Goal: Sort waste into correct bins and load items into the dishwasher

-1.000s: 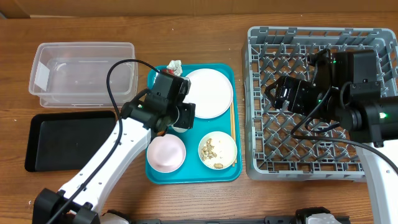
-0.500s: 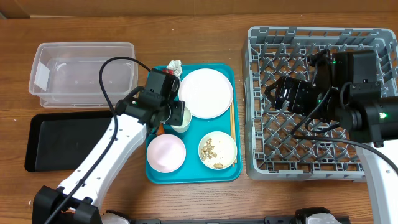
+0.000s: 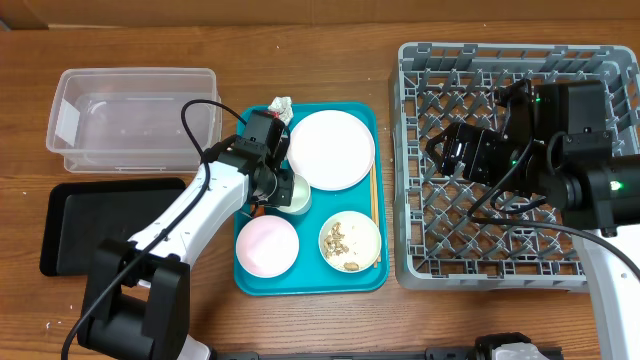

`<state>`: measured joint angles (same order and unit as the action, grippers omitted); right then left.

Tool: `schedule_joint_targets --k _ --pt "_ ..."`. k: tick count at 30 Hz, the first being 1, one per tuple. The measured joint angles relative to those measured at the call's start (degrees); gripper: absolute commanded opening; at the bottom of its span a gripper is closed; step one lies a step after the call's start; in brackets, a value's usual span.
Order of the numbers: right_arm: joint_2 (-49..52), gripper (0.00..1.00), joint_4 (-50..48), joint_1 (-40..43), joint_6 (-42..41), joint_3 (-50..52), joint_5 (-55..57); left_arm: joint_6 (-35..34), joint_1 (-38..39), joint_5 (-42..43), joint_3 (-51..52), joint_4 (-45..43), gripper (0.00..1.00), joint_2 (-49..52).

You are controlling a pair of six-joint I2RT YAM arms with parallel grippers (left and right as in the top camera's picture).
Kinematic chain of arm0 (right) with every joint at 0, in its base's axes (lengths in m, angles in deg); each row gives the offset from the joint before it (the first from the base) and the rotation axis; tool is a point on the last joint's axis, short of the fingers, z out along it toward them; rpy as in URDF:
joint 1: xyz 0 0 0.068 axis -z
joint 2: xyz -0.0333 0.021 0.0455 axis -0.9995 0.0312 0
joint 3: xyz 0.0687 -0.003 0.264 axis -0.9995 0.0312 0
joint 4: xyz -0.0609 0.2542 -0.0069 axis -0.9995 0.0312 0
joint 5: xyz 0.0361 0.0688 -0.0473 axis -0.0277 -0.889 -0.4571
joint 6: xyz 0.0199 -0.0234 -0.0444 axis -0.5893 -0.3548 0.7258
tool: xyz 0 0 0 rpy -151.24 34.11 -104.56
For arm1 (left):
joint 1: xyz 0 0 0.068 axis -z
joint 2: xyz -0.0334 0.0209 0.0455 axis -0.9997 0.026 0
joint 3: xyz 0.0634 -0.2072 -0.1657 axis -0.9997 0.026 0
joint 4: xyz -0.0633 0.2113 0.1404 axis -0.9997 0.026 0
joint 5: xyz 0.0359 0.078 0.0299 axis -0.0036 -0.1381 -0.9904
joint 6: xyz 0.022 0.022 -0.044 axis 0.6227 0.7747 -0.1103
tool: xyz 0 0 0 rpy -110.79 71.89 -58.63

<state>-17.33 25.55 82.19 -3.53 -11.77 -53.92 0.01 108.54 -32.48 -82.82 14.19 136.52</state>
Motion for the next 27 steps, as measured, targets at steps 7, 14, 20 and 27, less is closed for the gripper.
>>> schedule_joint_targets --k 7,14,20,27 --pt "0.00 1.00 -1.38 0.00 -0.24 0.00 0.02 0.20 -1.11 1.73 -12.96 10.05 0.04 0.00" --pt "0.00 0.97 -6.16 0.00 -0.74 0.00 -4.70 3.63 -9.75 28.35 -27.58 9.16 0.04 -0.26" --pt "0.00 0.94 -16.48 0.00 -0.11 0.00 -19.26 4.76 -15.32 58.69 -28.28 7.48 0.04 -0.37" --pt "0.00 0.94 -25.44 -2.56 0.04 0.00 -33.66 4.87 -12.81 78.66 -28.28 5.77 0.04 -0.37"
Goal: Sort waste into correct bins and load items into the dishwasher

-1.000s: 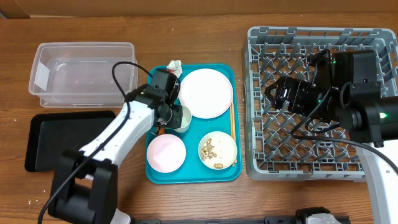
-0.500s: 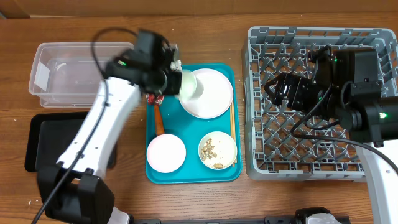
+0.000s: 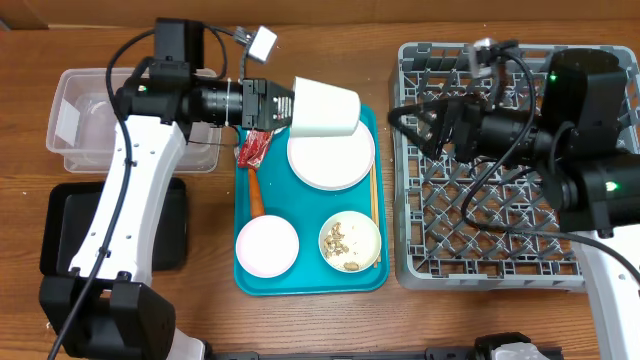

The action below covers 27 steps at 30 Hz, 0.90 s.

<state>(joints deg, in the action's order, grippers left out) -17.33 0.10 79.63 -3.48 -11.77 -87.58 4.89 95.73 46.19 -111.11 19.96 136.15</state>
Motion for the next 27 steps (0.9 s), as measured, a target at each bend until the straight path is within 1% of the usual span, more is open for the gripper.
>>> schedule_joint_targets --k 6,8,10,11,14,19,20,21,22,23,24,25,27 --pt "0.15 0.93 -1.70 -5.01 -0.02 0.00 -1.95 -0.20 4.11 4.20 0.00 -0.09 0.04 0.00" --pt "0.57 0.89 -1.68 -6.38 -0.02 0.00 -1.81 -0.20 5.27 5.09 0.00 -0.85 0.04 0.00" --pt "1.46 0.77 -1.79 -7.89 0.24 0.00 -1.70 -0.20 5.95 5.60 0.00 -1.95 0.04 0.00" --pt "2.08 0.73 -1.73 -8.79 0.20 0.00 -1.42 -0.26 6.16 5.97 0.00 -2.60 0.04 0.00" --pt "3.50 0.69 -1.77 -10.23 0.15 0.00 -1.40 -0.48 6.12 6.23 0.00 -3.76 0.04 0.00" --pt "3.85 0.69 -1.42 -10.32 0.15 -0.70 -1.20 -0.85 5.92 6.36 0.00 -5.16 0.04 0.02" --pt "3.85 0.69 -1.44 -10.32 0.17 -0.74 -1.09 -0.98 5.92 6.36 0.00 -5.68 0.15 0.02" --pt "3.85 0.66 -1.49 -10.32 0.22 -0.74 -1.01 -1.09 5.92 6.32 0.00 -6.25 0.33 0.02" --pt "3.87 0.65 -1.03 -10.47 0.11 -0.74 -0.81 -1.44 5.92 6.12 0.00 -6.97 0.56 0.02" --pt "3.87 0.64 -0.48 -10.73 0.15 -0.72 -0.66 -1.53 5.92 6.08 -0.02 -7.37 0.64 0.02" --pt "3.91 0.64 -0.39 -11.04 0.11 -0.72 -0.59 -1.68 5.92 6.10 -0.02 -7.76 0.77 0.02" --pt "3.91 0.63 -0.44 -11.08 0.13 -0.72 -0.46 -1.70 5.92 6.12 -0.02 -8.26 1.00 0.02" --pt "3.89 0.62 -0.46 -11.06 0.17 -0.72 -0.50 -1.73 5.92 5.79 -0.02 -9.27 1.00 0.02"
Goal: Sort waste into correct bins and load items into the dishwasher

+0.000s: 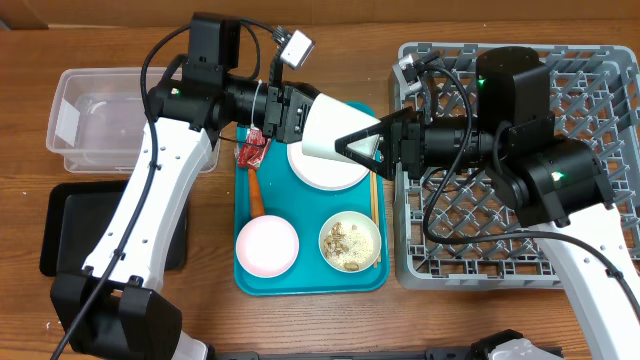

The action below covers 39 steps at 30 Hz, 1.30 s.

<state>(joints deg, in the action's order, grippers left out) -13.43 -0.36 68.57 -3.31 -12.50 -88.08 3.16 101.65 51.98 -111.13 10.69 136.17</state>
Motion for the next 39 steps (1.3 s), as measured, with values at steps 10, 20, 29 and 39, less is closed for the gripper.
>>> schedule_joint_targets --k 10,20,29,39 --pt "-4.90 0.58 6.58 9.27 -0.07 -0.02 6.36 -6.05 -5.53 -0.20 0.00 -6.16 1.00 0.00" --pt "-9.42 0.59 30.03 28.59 -6.12 -0.07 34.60 -8.85 -10.80 -0.02 0.00 -6.21 1.00 0.00" --pt "-2.05 0.63 42.56 49.11 -7.28 -0.07 49.07 -9.05 -10.78 -0.02 0.00 -6.21 1.00 0.00" --pt "9.84 0.64 45.66 51.95 -6.16 -0.07 51.74 -9.05 -10.78 -0.04 0.00 -6.21 1.00 0.00"
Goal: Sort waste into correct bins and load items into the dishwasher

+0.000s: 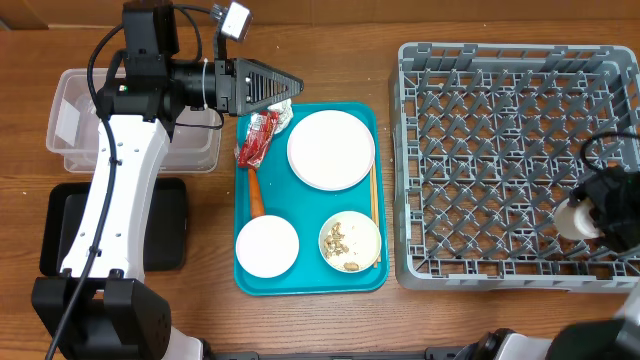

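A white cup (576, 221) is at the lower right of the grey dish rack (500, 60). My right gripper (592, 218) is at the frame's right edge, shut on the cup, its fingers mostly hidden by the arm. My left gripper (285, 88) is open and holds nothing, pointing right above the far left corner of the teal tray (305, 282). On the tray lie a white plate (330, 150), a pale bowl (267, 246), a bowl of food scraps (350, 241), chopsticks (375, 195), a red wrapper (258, 138) and a wooden-handled utensil (255, 192).
A clear plastic bin (70, 120) stands at the far left with a black bin (60, 235) in front of it. The rack fills the table's right side, close to the tray's right edge.
The cup has passed from my left gripper to my right one. The right arm has moved from over the tray to the rack's lower right. The left gripper has opened and drawn back left.
My left gripper was down on the white cup on the tray while the right arm hung over the rack. Then the left held the cup lifted over the tray. Then both grippers met at the cup above the plate. Now the right one has it at the rack.
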`<state>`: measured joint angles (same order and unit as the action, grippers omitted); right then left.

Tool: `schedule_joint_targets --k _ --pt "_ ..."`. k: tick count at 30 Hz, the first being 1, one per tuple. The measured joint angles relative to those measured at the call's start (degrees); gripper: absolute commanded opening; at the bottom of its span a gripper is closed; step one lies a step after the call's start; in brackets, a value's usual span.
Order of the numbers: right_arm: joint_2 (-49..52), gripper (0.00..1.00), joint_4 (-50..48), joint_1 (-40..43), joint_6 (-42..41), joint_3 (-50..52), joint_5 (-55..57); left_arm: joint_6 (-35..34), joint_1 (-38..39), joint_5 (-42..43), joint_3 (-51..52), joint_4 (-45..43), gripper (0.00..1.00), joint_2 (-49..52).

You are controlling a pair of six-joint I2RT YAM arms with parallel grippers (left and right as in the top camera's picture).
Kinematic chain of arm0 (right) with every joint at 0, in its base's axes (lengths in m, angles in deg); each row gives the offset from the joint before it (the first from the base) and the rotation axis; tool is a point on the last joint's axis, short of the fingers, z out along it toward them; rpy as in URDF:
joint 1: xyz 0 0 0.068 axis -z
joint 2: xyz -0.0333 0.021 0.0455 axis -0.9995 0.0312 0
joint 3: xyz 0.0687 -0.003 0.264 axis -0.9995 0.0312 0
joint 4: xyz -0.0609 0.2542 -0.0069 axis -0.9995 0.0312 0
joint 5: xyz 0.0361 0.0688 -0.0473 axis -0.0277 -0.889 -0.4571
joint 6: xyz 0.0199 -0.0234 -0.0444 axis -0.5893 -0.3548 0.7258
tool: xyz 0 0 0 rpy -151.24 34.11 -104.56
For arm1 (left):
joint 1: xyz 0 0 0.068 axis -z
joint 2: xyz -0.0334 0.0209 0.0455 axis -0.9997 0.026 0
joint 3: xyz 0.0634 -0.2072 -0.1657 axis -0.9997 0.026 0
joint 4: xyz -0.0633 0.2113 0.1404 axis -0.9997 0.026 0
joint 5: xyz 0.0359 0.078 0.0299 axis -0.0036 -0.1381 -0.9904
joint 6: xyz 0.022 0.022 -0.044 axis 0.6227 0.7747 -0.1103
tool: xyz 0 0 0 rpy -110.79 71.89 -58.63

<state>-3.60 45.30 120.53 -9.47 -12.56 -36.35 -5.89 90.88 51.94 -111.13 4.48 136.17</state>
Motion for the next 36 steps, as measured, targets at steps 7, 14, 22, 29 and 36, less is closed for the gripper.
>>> schedule_joint_targets --k 7,14,22,29,36 --pt "4.31 0.86 0.13 -0.35 0.11 0.96 0.17 0.02 0.00 -0.24 0.00 0.00 1.00 0.00" --pt "4.31 0.92 0.20 -0.92 0.24 3.15 0.26 0.02 0.00 -1.60 0.00 0.00 1.00 0.00" --pt "4.20 0.97 1.75 -0.92 4.31 1.44 -2.60 1.36 0.02 -2.78 0.00 0.13 1.00 0.00" --pt "-3.32 1.00 -1.81 -3.43 10.82 -5.07 -14.82 5.16 3.82 -21.46 -0.22 12.92 1.00 0.00" --pt "-14.82 1.00 -8.17 -9.75 12.07 -7.04 -27.52 7.65 15.08 -64.35 -0.20 20.28 0.92 0.07"
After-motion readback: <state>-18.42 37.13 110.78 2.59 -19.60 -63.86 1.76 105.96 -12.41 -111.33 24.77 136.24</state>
